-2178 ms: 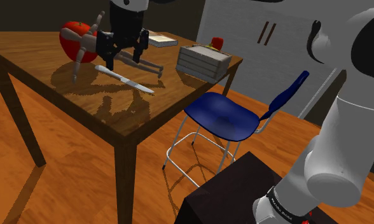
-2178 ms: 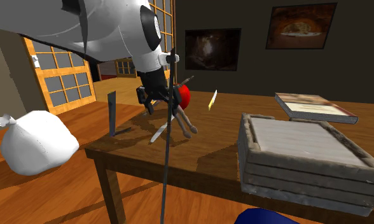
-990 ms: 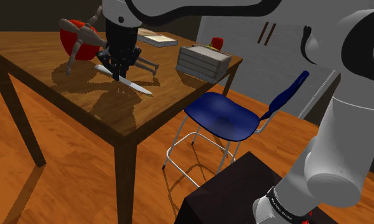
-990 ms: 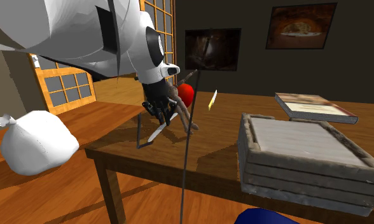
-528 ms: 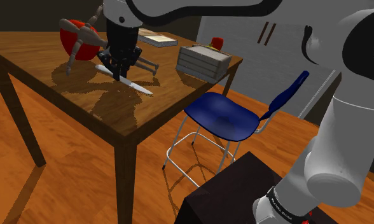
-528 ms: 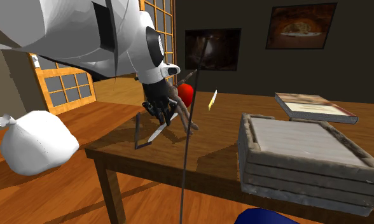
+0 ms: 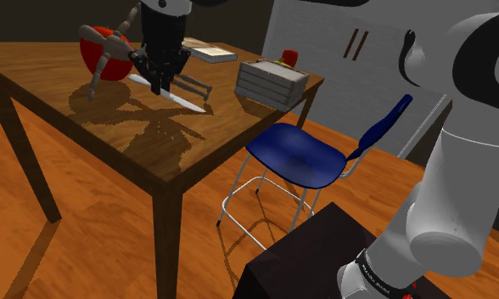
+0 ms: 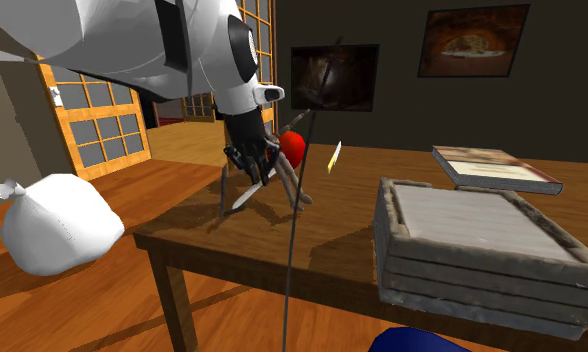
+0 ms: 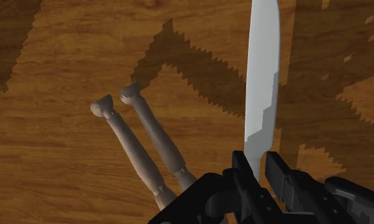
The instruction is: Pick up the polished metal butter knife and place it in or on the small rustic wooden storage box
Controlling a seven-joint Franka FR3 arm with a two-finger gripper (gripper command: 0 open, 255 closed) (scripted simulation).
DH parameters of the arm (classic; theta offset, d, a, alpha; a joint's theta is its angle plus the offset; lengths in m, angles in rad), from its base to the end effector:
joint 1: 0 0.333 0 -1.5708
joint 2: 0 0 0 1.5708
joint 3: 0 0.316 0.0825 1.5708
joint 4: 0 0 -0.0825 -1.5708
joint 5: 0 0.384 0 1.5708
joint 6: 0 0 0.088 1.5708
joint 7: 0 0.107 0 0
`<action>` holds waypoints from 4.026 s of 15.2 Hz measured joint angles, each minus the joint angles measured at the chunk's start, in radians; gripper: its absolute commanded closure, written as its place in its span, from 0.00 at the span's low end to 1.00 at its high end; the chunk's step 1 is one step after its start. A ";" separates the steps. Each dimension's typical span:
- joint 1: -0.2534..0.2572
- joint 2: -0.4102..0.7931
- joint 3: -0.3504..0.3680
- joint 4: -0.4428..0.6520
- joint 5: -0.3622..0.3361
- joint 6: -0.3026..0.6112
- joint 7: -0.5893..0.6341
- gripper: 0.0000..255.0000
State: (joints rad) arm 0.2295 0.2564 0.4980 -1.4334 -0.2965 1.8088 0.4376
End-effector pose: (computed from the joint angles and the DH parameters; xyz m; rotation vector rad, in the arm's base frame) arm 0.5226 0.3808 0.5766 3.0230 0.4807 0.3373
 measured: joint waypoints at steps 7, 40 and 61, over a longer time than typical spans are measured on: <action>0.020 0.026 0.003 0.132 -0.010 -0.108 -0.013 1.00; -0.244 -0.192 -0.083 0.135 0.157 -0.252 -0.371 1.00; -0.442 -0.357 -0.295 -0.136 0.291 -0.112 -0.761 1.00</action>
State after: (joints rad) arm -0.2121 -0.1006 0.2031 -1.5693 -0.0051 1.6966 -0.3231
